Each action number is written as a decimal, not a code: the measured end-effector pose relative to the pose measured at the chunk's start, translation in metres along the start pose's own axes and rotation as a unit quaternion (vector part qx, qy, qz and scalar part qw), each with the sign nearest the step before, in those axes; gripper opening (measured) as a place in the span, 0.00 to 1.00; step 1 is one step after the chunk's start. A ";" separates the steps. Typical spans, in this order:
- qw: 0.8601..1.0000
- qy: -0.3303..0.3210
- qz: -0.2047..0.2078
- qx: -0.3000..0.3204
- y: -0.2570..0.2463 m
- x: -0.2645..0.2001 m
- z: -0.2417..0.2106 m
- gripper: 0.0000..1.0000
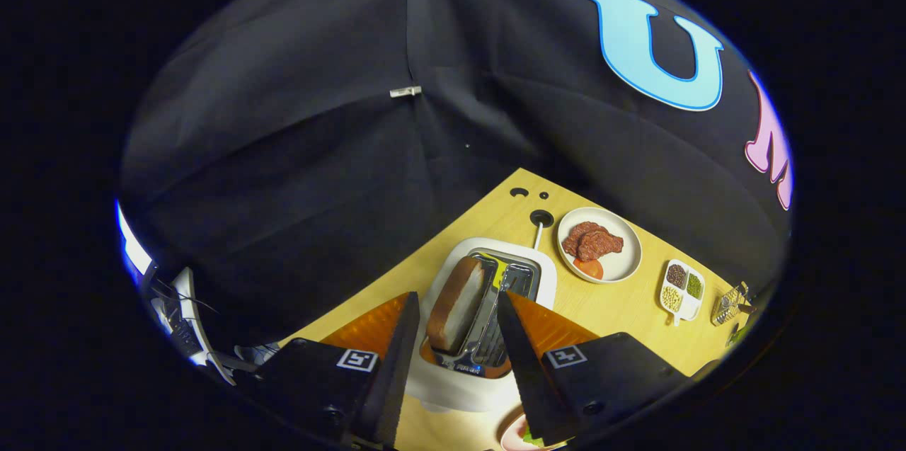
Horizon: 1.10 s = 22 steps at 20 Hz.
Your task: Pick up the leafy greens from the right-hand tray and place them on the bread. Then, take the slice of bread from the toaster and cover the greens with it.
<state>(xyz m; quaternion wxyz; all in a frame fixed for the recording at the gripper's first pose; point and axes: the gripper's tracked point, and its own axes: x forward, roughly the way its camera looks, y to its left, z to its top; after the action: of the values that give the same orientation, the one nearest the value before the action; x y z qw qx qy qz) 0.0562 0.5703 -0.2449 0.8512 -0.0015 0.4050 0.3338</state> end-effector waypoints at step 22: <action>0.993 -0.087 0.030 0.069 -0.011 -0.061 0.057 0.14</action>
<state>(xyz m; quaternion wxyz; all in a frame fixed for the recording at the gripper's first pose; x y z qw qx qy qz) 0.0743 0.5428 -0.1672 0.8709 0.0982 0.3515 0.3292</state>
